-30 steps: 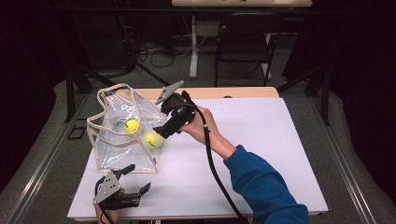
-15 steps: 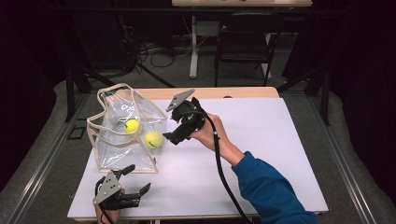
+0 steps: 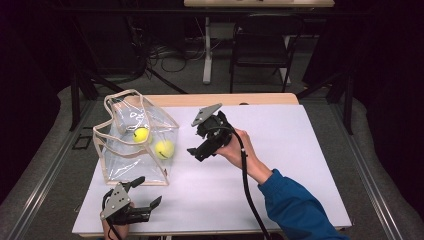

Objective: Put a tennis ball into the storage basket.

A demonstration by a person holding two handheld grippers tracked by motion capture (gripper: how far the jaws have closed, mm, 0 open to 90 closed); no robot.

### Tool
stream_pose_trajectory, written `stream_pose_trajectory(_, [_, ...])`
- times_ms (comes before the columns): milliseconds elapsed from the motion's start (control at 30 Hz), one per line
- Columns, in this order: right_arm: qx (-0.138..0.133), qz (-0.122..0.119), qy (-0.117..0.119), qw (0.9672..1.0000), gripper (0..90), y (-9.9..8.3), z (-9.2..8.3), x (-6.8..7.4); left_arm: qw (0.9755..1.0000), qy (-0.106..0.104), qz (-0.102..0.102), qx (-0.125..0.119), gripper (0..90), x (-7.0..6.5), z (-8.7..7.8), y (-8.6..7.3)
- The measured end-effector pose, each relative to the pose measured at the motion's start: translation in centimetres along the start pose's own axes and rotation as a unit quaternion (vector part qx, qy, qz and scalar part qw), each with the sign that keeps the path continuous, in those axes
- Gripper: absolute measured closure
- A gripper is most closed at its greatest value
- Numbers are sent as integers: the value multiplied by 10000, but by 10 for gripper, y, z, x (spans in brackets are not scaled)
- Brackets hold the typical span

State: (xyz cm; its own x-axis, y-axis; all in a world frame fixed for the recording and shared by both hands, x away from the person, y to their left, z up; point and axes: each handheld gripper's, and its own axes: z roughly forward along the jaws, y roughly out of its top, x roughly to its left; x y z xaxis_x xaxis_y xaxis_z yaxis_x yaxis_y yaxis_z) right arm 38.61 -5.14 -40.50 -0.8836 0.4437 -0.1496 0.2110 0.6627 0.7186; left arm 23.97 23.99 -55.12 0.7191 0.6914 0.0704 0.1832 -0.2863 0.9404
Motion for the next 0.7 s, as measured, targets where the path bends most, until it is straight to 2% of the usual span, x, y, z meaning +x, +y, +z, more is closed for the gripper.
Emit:
stream_pose_trajectory(467, [144,97,-79,9998,0,-32,-11,0,10000,9,8,-3,160,0,0,0])
stream_pose_trajectory(700, [185,226,-94,9995,0,-52,-15,-1,10000,30,7,-3,160,0,0,0])
